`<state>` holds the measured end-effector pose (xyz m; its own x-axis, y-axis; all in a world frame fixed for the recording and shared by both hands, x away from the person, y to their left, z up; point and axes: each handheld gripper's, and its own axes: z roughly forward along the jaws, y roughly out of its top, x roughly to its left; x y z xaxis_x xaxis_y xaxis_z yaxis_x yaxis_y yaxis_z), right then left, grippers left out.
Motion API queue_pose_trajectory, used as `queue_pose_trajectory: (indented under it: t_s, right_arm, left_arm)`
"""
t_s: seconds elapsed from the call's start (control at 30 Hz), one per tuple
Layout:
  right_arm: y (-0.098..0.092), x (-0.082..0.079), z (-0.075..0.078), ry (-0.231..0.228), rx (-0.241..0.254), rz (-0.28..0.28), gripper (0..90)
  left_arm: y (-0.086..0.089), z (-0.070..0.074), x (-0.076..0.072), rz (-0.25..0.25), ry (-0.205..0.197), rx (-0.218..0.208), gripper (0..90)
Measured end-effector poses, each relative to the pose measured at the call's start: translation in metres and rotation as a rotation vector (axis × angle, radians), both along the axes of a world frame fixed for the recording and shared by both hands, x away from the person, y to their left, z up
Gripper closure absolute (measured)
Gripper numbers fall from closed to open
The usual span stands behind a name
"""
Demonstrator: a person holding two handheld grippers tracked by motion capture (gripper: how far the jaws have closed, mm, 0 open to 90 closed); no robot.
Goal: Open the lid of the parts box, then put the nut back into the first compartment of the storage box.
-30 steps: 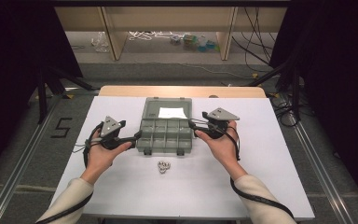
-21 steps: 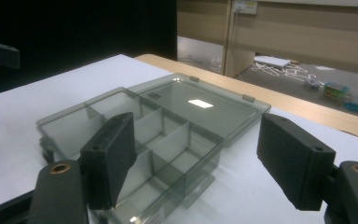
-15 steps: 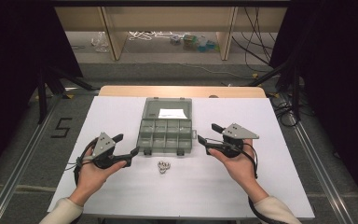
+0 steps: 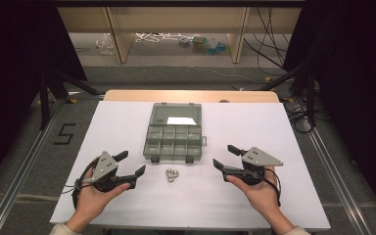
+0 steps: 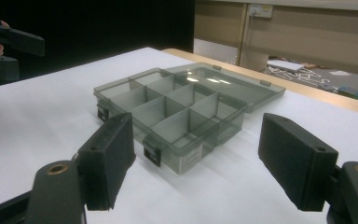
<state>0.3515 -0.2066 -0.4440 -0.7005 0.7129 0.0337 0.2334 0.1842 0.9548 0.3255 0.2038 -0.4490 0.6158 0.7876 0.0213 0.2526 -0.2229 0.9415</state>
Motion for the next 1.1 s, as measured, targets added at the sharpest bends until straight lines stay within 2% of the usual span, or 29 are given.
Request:
queue_pose_trajectory:
  t_s: [0.07,0.23,0.33,0.4,0.47,0.67,0.83,0.9,0.97,1.0,1.07,1.1]
  right_arm:
    - [-0.003,-0.004,-0.002,-0.016,0.005,0.001,27.5]
    - [-0.01,-0.011,-0.004,-0.008,0.006,-0.001,27.2]
    - [-0.012,-0.012,-0.006,0.002,0.008,-0.007,27.0]
    - [-0.013,-0.012,-0.008,-0.001,0.025,-0.006,27.0]
    - [-0.015,-0.012,-0.008,-0.004,0.012,-0.02,27.0]
    - [-0.017,-0.01,-0.011,0.021,0.007,-0.019,27.0]
    - [-0.019,-0.011,-0.008,0.007,0.003,-0.034,27.0]
    - [-0.019,-0.011,-0.008,-0.008,0.009,-0.042,26.9]
    - [-0.019,-0.01,-0.008,-0.003,0.006,-0.04,27.0]
    - [-0.019,-0.01,-0.008,0.002,0.001,-0.038,26.9]
    - [-0.019,-0.009,-0.01,-0.002,0.025,-0.032,26.9]
    - [-0.02,-0.009,-0.009,0.007,0.009,-0.03,26.9]
  left_arm:
    - [0.0,0.0,-0.003,-0.006,-0.001,-0.004,21.1]
    - [-0.001,0.001,-0.005,-0.006,-0.007,-0.015,21.0]
    - [-0.004,0.002,-0.006,-0.017,-0.02,-0.005,20.9]
    - [-0.005,0.002,-0.006,-0.015,-0.02,-0.007,20.8]
    - [-0.005,0.002,-0.005,-0.018,-0.02,-0.019,20.8]
    - [-0.006,0.0,-0.006,-0.024,-0.018,-0.013,20.8]
    - [-0.005,0.001,-0.006,-0.023,-0.024,-0.014,20.8]
    - [-0.004,0.002,-0.007,-0.022,-0.029,-0.002,20.8]
    - [-0.005,0.003,-0.007,-0.011,-0.026,-0.016,20.8]
    - [-0.004,0.004,-0.006,-0.015,-0.029,-0.006,20.9]
    - [-0.004,0.004,-0.005,-0.013,-0.032,-0.002,20.9]
    - [-0.004,0.004,-0.005,-0.012,-0.032,0.0,20.9]
